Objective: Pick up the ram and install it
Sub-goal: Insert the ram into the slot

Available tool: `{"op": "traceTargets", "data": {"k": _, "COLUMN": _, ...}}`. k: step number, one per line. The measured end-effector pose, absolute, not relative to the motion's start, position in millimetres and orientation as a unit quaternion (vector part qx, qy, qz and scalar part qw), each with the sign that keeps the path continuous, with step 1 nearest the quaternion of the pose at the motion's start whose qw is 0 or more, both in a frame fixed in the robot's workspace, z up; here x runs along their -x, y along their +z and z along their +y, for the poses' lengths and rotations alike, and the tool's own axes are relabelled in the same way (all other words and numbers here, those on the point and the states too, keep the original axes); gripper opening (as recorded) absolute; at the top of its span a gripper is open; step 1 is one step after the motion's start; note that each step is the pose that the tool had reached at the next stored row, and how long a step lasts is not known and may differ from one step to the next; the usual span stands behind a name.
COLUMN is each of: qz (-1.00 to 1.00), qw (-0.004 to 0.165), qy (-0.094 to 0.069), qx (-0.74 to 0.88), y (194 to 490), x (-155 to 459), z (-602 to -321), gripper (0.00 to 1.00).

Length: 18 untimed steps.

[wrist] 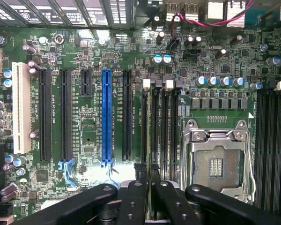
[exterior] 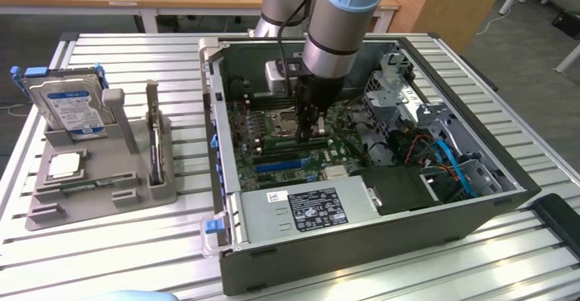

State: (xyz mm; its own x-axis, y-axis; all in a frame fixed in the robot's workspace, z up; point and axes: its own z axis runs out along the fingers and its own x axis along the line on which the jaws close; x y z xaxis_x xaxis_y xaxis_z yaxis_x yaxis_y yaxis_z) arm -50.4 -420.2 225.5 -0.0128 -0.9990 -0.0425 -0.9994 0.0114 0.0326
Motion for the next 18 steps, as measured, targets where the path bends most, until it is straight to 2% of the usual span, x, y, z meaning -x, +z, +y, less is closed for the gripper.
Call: {"op": "traceTargets", "data": {"k": 18, "qz": 0.710, "qw": 0.004, "qy": 0.027, "qx": 0.703, "y": 228.8, "x": 50.3, "z": -422.3, "gripper": 0.13}}
